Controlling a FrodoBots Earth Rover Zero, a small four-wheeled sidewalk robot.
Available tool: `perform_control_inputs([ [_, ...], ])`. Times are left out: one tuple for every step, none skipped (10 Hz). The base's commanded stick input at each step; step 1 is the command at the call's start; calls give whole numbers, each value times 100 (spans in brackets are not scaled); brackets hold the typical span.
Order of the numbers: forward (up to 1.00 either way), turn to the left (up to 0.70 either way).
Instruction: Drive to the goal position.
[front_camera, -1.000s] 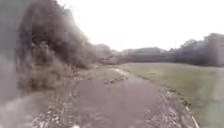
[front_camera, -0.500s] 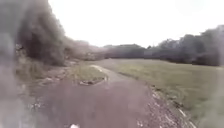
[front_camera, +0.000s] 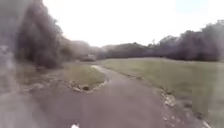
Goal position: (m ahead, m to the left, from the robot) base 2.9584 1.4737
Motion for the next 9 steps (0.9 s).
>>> perform_control_inputs([
  [100, -26],
  [100, -16],
  [100, 0],
  [100, 0],
  [100, 0],
  [0, 0],
  [0, 0],
  [0, 0],
  [0, 0],
])
